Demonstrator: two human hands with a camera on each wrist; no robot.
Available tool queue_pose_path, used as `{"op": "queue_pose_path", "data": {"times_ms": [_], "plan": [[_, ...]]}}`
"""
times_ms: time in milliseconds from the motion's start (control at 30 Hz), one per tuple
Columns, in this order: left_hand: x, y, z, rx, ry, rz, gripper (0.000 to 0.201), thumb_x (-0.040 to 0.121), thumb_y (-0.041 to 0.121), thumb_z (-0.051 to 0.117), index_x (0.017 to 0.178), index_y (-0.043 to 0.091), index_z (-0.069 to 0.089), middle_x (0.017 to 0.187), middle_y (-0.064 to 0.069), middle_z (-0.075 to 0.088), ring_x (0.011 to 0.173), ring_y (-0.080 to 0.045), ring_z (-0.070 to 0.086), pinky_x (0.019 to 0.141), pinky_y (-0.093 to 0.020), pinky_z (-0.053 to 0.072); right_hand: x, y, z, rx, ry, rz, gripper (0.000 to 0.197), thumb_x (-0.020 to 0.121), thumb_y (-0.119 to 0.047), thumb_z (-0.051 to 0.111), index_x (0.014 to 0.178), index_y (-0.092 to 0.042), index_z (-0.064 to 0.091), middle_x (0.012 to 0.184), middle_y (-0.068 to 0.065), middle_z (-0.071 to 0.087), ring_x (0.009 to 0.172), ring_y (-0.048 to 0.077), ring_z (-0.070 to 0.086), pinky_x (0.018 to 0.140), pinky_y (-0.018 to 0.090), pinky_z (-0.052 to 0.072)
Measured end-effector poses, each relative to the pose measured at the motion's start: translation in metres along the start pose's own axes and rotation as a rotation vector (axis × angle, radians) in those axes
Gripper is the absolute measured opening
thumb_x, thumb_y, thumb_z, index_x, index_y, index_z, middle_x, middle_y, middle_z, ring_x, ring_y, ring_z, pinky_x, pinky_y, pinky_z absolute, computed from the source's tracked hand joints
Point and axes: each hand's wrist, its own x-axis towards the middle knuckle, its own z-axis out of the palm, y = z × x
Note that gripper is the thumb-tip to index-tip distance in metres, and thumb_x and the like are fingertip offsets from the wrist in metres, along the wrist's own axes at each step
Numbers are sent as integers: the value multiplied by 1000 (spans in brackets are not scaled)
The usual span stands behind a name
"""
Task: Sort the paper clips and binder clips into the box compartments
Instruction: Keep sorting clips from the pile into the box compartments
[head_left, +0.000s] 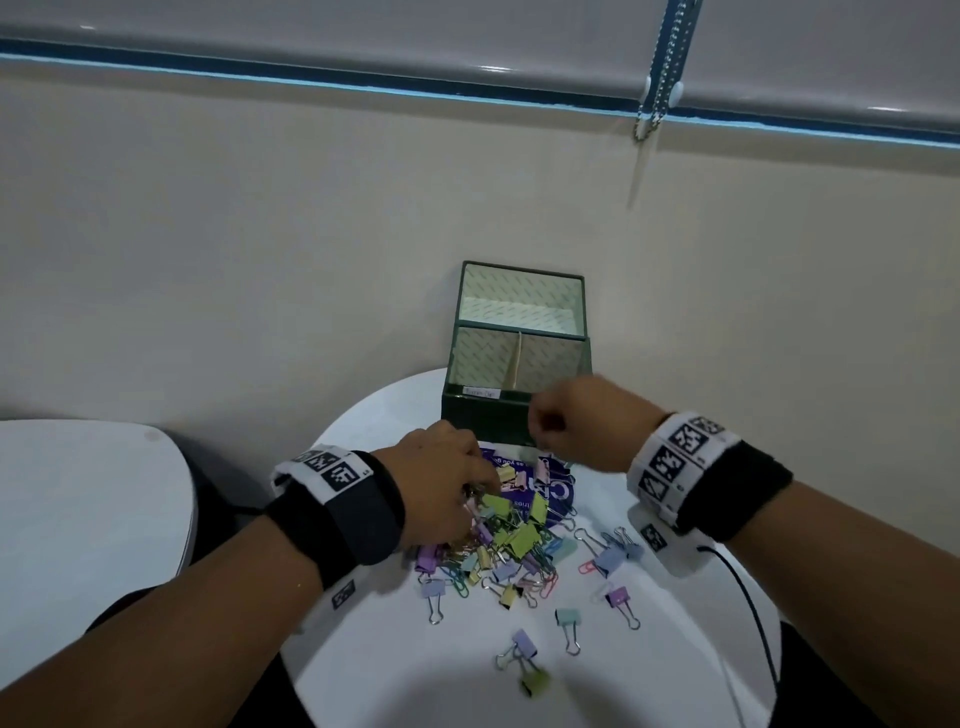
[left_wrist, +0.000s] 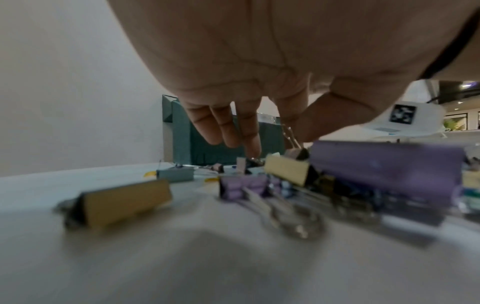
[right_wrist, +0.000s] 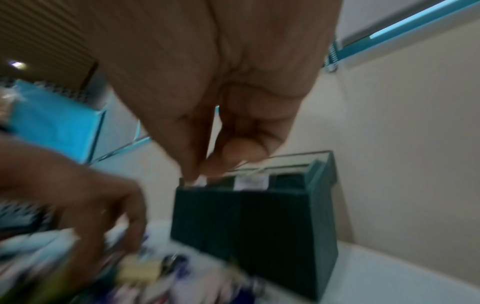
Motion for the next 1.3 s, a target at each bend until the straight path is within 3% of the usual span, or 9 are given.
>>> {"op": "queue_pose_path", "data": {"times_ms": [67, 133, 267, 400, 633, 833, 967, 1167, 1300], "plan": [[0, -1, -1, -41, 28, -37, 34, 80, 33, 60, 113, 38, 61, 115, 8, 47, 113, -17, 40, 93, -36, 43, -8, 0, 15, -93, -210, 25, 13, 93, -27, 67, 104, -25, 73, 98, -9, 69, 88, 8, 63, 85, 26, 53], [1, -2, -1, -60, 72, -64, 18, 81, 30, 59, 98, 33, 65, 109, 7, 48, 109, -18, 42, 89, -33, 44, -11, 2, 26, -136, -275, 45, 29, 91, -29, 70, 120, -30, 71, 112, -8, 68, 98, 12, 63, 91, 28, 53], [0, -4, 0, -72, 111, -92, 21, 88, 30, 53, 101, 32, 69, 108, 7, 51, 108, -17, 44, 88, -34, 45, -12, 6, 35, -231, -239, 3, 39, 91, -23, 66, 129, -32, 67, 120, -1, 61, 108, 20, 60, 94, 28, 51], [2, -4, 2, -65, 26, -54, 41, 84, 59, 61, 121, 42, 65, 114, 10, 47, 110, -11, 38, 93, -34, 43, -12, 8, 40, -235, -212, 36, 39, 91, -18, 67, 127, -32, 67, 123, 0, 55, 111, 22, 58, 90, 23, 47], [2, -6, 2, -47, 77, -144, 15, 79, 47, 61, 82, 33, 58, 99, 8, 49, 100, -17, 46, 85, -37, 49, -8, 4, 43, -210, -217, 57, 41, 96, -13, 59, 130, -33, 65, 129, 0, 61, 113, 22, 59, 87, 24, 44], [1, -5, -4, -146, 189, -195, 14, 83, 41, 61, 87, 31, 52, 92, 10, 55, 91, -14, 48, 79, -34, 48, -4, -8, 39, -209, -158, 11, 33, 96, -42, 60, 127, -32, 62, 118, -2, 61, 106, 20, 60, 85, 30, 51], [1, -10, -3, -135, 201, -179, 33, 83, 37, 65, 115, 35, 55, 112, 7, 50, 104, -15, 47, 90, -36, 47, 4, -11, 45, -224, -193, 40, 15, 96, -32, 60, 107, -23, 65, 104, 1, 62, 94, 22, 61, 74, 28, 47], [-2, -3, 1, -87, 98, -30, 35, 78, 54, 73, 111, 44, 70, 112, 12, 43, 109, -12, 36, 93, -33, 42, 4, -10, 33, -258, -71, 85, 20, 98, -27, 56, 115, -18, 62, 110, 4, 63, 88, 20, 57, 77, 31, 51], [-1, -1, 1, -30, 81, -23, 34, 78, 56, 73, 110, 45, 71, 115, 9, 44, 112, -14, 36, 93, -32, 42, -2, -18, 38, -260, -117, -51, 22, 90, -21, 66, 112, -26, 65, 108, -1, 61, 96, 21, 61, 83, 35, 56]]}}
